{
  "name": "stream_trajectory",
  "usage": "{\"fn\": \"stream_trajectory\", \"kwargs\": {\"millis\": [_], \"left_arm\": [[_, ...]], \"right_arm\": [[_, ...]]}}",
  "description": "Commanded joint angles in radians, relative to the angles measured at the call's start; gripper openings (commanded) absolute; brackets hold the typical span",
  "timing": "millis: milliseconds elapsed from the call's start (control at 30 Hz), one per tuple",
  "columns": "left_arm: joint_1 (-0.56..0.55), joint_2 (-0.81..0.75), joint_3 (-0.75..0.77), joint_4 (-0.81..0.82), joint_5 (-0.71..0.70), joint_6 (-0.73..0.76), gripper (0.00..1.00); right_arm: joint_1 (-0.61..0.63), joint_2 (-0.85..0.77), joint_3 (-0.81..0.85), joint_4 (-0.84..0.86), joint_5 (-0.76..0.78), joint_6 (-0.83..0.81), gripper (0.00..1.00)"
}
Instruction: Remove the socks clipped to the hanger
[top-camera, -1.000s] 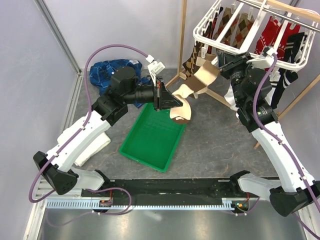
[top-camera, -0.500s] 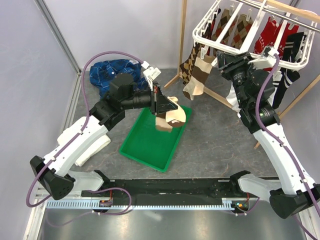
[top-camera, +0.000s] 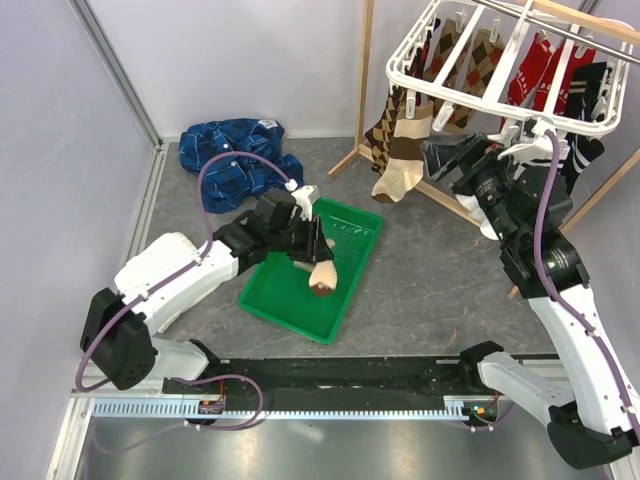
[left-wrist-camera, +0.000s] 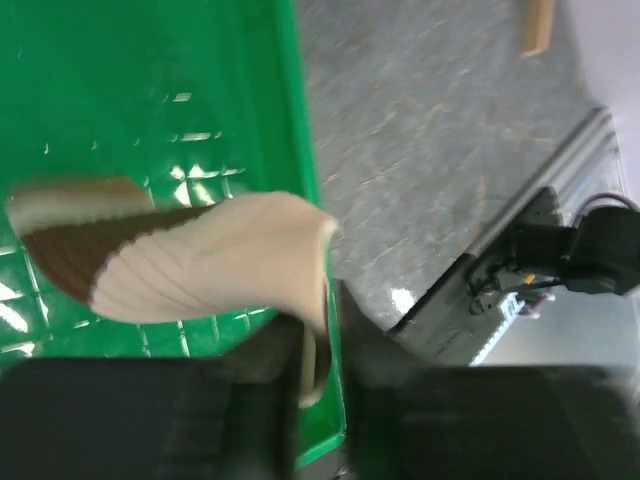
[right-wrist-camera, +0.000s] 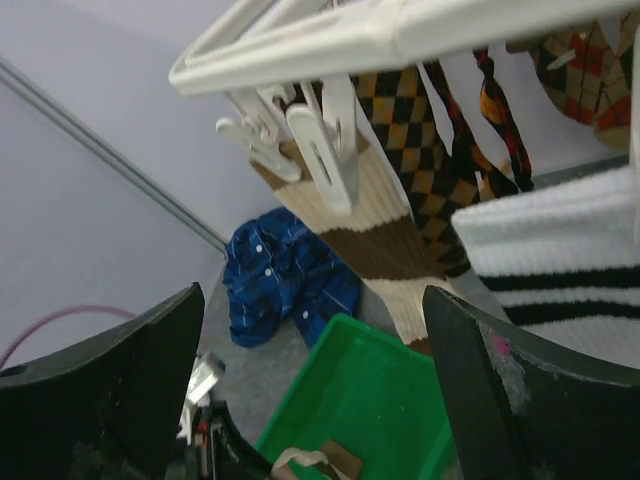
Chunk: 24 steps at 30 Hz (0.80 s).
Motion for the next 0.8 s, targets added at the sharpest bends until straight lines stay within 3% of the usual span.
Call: {"fn": "stream_trajectory", "kwargs": {"millis": [0,33,133,233,333,533,767], "left_arm": [[0.007,0.017,-0.004,0.012,-0.06,-0.056,0.45],[0.007,0.012,0.001,0.009,-0.068,-0.056,0.53],[0.007,-0.026,0.031,0.002,-0.075,-0.035,0.66],[0.007,-0.058,0.092,-0.02,-0.075,0.023,0.89],[0.007,-0.08,0.158,-0.047,-0.127,0.104,0.92],[0.007,-0.129,0.237,-0.028,-0.196,0.213,0.92],[0.007,-0.271,0.071,0.139,-0.305,0.276,0.92]], "right_arm": [[0.001,-0.057,-0.058,-0.101,-0.09,-0.095,0.98],[0.001,-0.066,-0.068,-0.101,-0.092,-0.115,0.98],[0.001,-0.079,-0.095,-0.085,-0.123,-0.156,0.98],[0.001,-0.063,-0.08,-0.09,-0.221,-0.227,0.96],[0.001,-0.044,-0.075,-0.059,-0.23,-0.238,0.95],[0.018,0.015,-0.014,-0.082,-0.103,-0.121,0.91],[0.217,0.117,0.053,-0.079,0.227,-0.087,0.88]]}}
